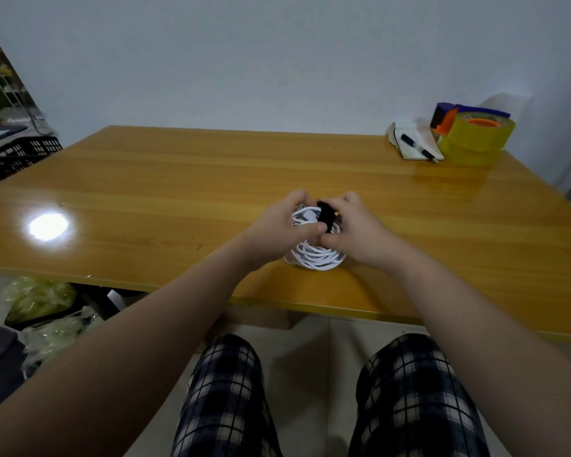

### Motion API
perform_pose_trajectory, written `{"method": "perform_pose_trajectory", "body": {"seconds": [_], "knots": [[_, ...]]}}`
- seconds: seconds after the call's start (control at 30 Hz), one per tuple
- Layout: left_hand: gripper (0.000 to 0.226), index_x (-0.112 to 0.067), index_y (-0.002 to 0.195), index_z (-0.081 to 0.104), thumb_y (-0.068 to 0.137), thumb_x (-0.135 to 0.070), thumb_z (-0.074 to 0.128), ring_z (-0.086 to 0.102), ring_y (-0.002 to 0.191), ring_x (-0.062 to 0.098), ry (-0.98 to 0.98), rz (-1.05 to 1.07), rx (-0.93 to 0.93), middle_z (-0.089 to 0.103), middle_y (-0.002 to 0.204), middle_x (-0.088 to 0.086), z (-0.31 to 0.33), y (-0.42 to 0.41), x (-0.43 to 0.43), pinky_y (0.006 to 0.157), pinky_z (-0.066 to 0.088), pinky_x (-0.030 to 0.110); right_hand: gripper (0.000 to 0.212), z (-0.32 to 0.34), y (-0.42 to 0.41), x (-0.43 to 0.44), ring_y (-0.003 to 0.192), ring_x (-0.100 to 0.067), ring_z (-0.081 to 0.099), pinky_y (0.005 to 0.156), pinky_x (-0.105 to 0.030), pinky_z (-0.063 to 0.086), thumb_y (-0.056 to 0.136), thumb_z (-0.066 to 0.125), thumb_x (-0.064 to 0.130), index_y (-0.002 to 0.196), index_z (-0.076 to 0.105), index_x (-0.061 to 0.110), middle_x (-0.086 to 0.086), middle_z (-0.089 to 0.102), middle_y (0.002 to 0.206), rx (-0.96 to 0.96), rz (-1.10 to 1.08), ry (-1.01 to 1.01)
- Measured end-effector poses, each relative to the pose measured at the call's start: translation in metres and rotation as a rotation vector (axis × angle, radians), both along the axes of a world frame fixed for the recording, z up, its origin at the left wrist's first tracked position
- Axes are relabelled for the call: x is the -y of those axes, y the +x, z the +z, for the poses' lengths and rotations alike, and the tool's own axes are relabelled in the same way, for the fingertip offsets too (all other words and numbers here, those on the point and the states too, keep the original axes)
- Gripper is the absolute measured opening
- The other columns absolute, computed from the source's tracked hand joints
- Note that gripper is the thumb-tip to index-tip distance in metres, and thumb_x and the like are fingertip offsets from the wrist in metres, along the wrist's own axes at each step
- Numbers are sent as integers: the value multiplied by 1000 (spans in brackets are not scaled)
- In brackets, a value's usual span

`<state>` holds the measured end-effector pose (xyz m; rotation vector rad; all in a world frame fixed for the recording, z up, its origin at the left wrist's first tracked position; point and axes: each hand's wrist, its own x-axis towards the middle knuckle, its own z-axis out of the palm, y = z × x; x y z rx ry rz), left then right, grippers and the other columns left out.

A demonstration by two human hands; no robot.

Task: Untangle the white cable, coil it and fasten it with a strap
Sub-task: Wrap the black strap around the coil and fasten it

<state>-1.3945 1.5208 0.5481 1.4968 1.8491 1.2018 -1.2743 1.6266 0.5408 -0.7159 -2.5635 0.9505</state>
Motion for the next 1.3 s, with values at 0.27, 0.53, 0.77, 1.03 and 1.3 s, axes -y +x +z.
{"method": "perform_pose_trajectory", "body": {"seconds": [0.27,0.53,0.77,1.03,1.3], "knots": [[22,-4,101,46,90,-15,62,61,81,25,84,-2,48,62,95,21,1,0,-7,72,51,44,35,4,8,1,90,-26,67,78,-41,52,81,59,0,112,62,13,-12,70,100,-214,-56,-289],[18,-10,101,45,93,-18,59,54,74,13,86,-42,-52,57,83,1,0,-6,-13,65,45,25,42,-2,7,2,78,-21,68,75,-36,53,79,62,-3,114,50,18,-11,67,95,-342,-136,-587],[18,-9,102,46,94,-21,57,52,73,13,71,-36,-164,56,81,0,-2,-7,-14,62,42,23,53,-4,5,4,81,-24,65,63,-34,49,79,53,-11,124,55,17,-12,67,97,-377,-124,-836],[24,-9,103,46,93,-27,57,56,79,24,10,32,-229,60,87,7,1,-5,-17,65,43,36,45,4,1,0,85,-24,63,72,-33,48,78,64,-5,116,50,15,-10,64,97,-186,-140,-558],[24,-10,91,42,89,-20,64,58,67,17,-12,120,205,59,82,11,2,-13,-19,57,43,25,43,20,-1,-5,87,-24,58,72,-38,47,78,71,12,106,39,21,-5,55,105,-87,-67,4]]}}
